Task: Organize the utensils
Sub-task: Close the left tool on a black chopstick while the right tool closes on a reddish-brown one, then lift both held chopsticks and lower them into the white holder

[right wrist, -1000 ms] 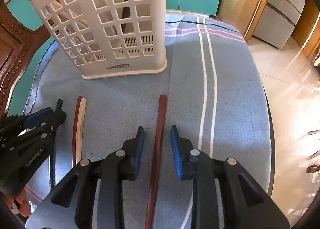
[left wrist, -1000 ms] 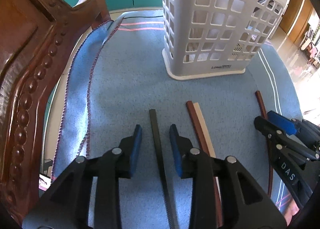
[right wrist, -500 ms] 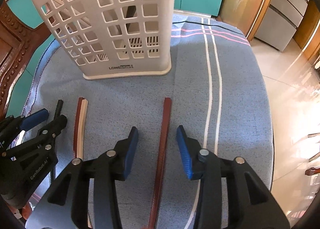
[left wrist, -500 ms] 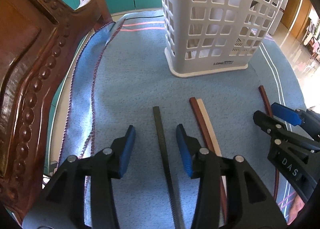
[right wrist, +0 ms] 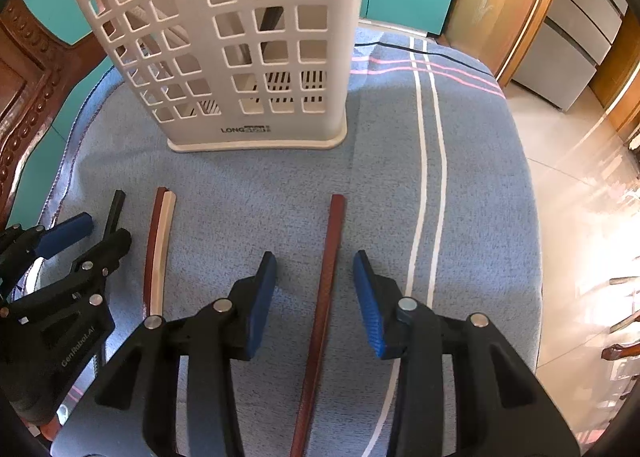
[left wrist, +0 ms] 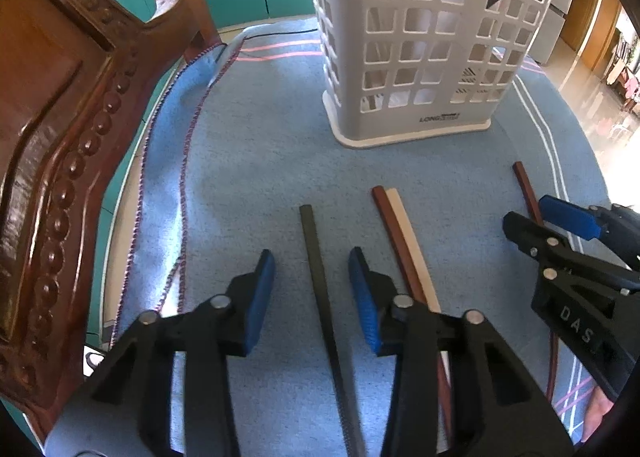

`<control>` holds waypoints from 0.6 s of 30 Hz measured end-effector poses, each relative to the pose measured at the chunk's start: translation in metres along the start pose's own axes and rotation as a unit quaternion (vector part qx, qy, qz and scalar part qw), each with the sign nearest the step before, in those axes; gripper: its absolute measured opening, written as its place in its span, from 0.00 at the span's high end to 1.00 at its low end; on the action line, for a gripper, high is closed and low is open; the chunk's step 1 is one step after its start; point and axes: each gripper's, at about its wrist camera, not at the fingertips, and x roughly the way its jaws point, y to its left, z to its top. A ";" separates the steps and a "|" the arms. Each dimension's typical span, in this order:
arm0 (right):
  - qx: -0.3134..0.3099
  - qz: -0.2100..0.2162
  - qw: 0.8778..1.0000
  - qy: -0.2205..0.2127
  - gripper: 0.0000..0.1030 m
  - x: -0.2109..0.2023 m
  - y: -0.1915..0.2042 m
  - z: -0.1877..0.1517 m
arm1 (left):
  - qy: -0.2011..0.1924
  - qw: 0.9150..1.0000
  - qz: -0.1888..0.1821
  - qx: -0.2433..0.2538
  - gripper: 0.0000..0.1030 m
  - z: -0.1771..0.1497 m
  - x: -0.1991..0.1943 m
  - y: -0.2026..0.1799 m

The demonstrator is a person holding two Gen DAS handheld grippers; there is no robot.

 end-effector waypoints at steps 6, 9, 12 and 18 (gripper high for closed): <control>0.015 0.009 1.000 0.006 0.90 -0.001 -0.011 0.004 | 0.002 1.000 -0.010 0.002 0.73 -0.002 -0.004 -0.003; 0.026 0.018 0.999 0.006 0.92 -0.001 -0.016 0.005 | 0.004 1.000 -0.023 -0.001 0.91 -0.002 -0.006 -0.005; 0.037 0.031 0.999 0.000 0.94 -0.003 -0.022 0.007 | -0.007 0.999 -0.043 -0.009 0.93 -0.001 -0.010 -0.002; 0.051 0.057 0.995 -0.069 0.94 -0.057 -0.039 0.018 | -0.080 0.992 -0.088 -0.042 0.93 0.010 -0.071 0.012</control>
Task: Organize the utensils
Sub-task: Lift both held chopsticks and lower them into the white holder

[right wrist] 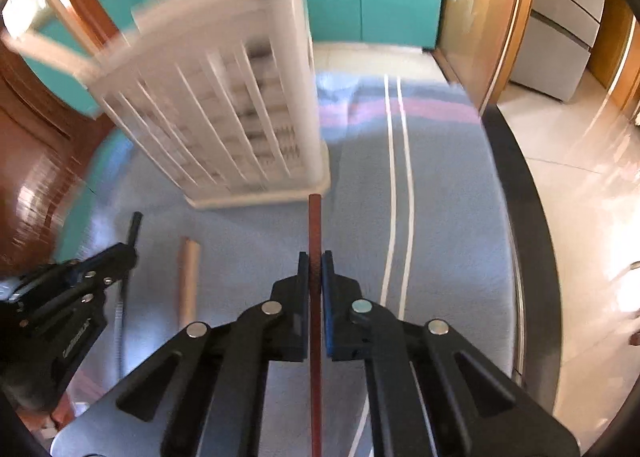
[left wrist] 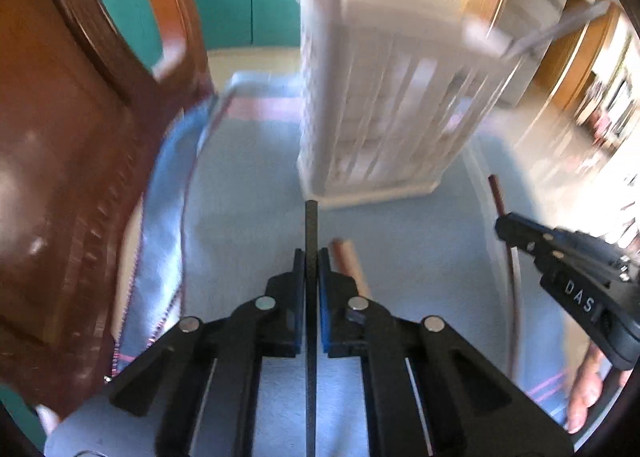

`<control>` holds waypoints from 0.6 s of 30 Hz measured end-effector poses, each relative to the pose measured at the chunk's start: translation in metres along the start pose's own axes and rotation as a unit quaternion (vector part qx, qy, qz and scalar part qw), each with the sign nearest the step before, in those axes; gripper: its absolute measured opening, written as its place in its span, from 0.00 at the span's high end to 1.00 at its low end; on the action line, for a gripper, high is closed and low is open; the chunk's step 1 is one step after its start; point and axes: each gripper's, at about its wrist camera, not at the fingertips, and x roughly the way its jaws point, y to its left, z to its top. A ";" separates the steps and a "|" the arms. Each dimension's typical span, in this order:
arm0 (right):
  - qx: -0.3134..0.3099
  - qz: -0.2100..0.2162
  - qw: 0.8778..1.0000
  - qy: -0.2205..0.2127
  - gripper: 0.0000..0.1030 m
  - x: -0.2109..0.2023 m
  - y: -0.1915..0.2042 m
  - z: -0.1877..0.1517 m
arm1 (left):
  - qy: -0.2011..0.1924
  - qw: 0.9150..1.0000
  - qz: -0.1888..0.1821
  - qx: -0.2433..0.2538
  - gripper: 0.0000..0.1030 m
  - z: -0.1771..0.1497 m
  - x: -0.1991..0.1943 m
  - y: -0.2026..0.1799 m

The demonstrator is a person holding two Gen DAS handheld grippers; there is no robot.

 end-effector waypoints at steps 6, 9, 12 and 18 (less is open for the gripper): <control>-0.007 0.054 0.993 -0.104 0.94 -0.104 -0.006 0.018 | -0.118 0.992 -0.050 -0.002 0.93 0.018 -0.102 -0.004; -0.003 0.068 0.986 -0.153 0.94 -0.148 -0.009 0.028 | -0.192 0.980 -0.059 -0.001 0.93 0.029 -0.158 -0.007; 0.013 0.082 0.976 -0.201 0.94 -0.182 -0.007 0.041 | -0.267 0.961 -0.069 -0.007 0.93 0.043 -0.203 -0.007; 0.069 0.093 0.918 -0.380 0.94 -0.240 -0.017 0.062 | -0.413 0.909 -0.047 -0.027 0.93 0.069 -0.244 -0.009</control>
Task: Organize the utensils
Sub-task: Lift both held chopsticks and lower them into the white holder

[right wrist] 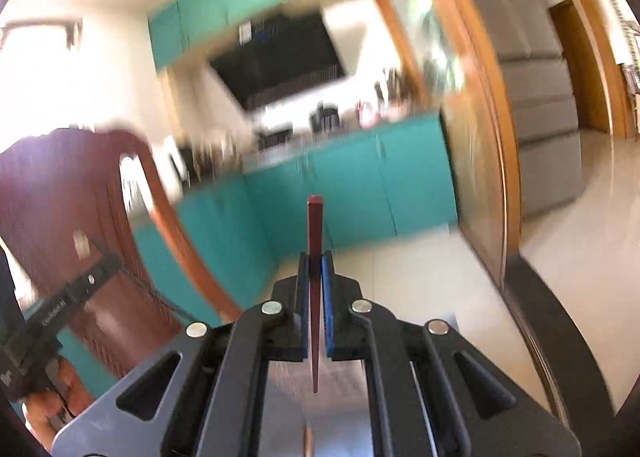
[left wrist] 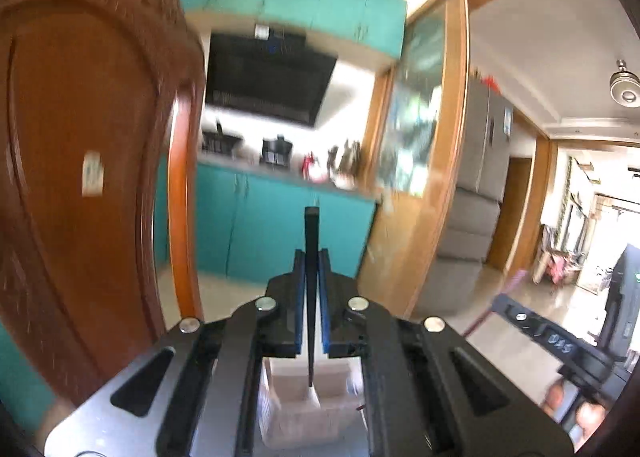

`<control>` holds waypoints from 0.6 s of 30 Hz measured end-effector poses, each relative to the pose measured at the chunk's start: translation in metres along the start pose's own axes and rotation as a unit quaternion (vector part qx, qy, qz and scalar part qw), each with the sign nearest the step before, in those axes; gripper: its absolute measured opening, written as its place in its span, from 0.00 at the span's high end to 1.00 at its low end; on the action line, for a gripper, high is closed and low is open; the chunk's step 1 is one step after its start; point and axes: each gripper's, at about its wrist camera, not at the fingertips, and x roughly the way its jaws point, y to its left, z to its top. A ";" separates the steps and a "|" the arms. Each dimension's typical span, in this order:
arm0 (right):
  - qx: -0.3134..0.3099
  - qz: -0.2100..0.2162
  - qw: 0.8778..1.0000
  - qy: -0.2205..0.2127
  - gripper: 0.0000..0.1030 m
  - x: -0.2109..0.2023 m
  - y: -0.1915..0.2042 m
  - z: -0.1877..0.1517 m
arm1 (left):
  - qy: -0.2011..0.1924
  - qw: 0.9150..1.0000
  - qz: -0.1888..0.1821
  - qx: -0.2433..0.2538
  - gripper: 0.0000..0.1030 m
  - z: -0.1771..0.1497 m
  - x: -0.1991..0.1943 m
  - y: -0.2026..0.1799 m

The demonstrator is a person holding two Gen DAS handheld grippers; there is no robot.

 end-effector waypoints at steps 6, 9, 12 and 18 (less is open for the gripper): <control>-0.020 -0.040 0.999 -0.023 0.94 0.041 -0.006 -0.023 | 0.053 0.998 0.028 0.014 0.93 -0.032 0.045 -0.003; -0.009 -0.037 0.999 0.019 0.94 0.070 -0.014 -0.041 | 0.076 0.995 0.045 0.037 0.93 -0.051 0.065 -0.005; -0.012 -0.038 0.998 0.054 0.94 0.087 -0.015 -0.059 | 0.104 0.993 0.049 0.040 0.93 -0.066 0.076 0.001; -0.055 -0.049 0.994 0.083 0.92 0.092 0.004 -0.072 | 0.140 0.989 0.047 0.028 0.93 -0.082 0.094 0.006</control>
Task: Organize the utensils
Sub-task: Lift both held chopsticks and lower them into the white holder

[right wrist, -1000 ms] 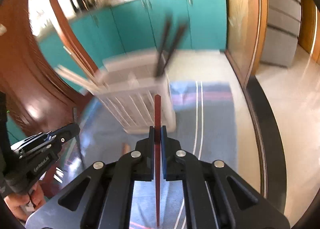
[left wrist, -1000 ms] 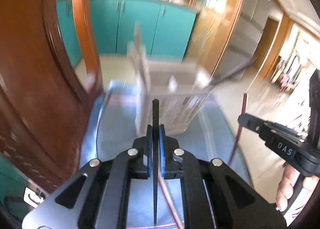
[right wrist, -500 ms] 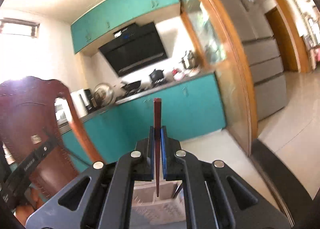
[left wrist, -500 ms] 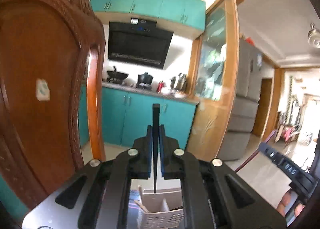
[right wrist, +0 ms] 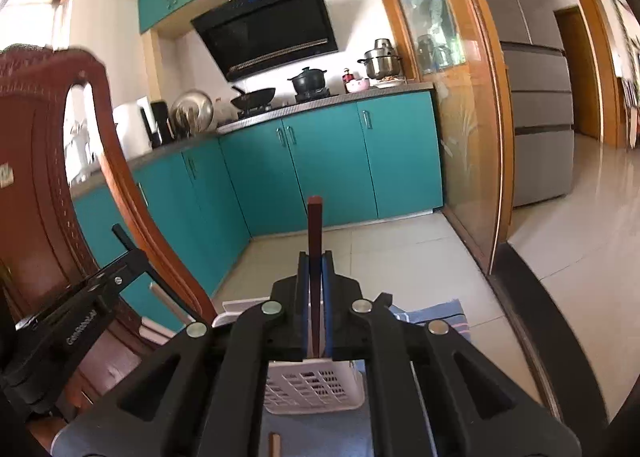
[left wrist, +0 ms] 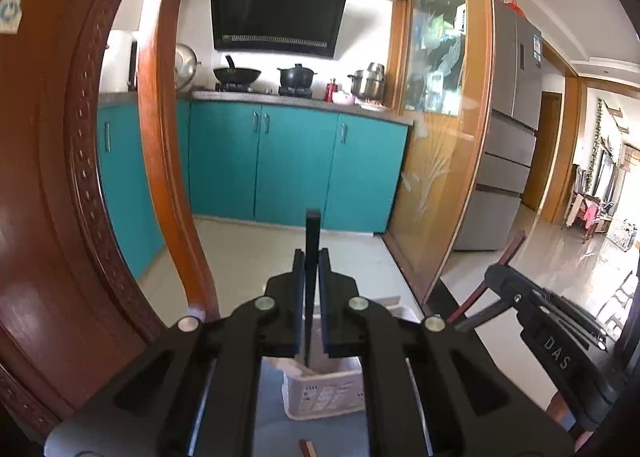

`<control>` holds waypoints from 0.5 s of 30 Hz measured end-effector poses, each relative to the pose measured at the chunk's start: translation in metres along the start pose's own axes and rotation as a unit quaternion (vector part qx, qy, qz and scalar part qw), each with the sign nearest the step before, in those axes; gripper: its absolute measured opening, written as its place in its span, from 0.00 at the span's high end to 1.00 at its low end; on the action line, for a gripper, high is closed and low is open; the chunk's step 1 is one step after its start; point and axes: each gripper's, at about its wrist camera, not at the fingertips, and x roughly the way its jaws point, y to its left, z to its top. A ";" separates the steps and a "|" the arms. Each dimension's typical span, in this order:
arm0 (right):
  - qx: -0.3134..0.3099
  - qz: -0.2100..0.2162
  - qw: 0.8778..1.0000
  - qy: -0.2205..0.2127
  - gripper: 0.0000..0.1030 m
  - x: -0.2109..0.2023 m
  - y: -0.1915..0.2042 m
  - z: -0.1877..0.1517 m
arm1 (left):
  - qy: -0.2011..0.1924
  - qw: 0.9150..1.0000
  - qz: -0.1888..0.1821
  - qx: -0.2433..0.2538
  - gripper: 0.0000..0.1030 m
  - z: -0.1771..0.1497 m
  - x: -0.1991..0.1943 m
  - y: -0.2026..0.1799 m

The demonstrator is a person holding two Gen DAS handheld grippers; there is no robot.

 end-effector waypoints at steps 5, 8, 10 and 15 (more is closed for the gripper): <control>-0.025 -0.002 1.000 -0.012 0.70 -0.022 0.007 0.000 | 0.000 1.000 -0.020 -0.019 0.72 0.003 0.002 0.009; -0.029 0.000 0.999 -0.040 0.61 -0.047 0.006 0.004 | -0.030 0.999 -0.013 -0.024 0.59 0.003 -0.015 0.011; -0.032 0.010 0.998 -0.051 0.61 -0.068 0.007 0.006 | -0.057 0.998 0.004 -0.024 0.56 -0.001 -0.034 0.014; -0.059 0.039 0.996 -0.048 0.61 -0.103 0.014 -0.005 | -0.144 0.985 0.097 0.015 0.39 -0.018 -0.080 0.011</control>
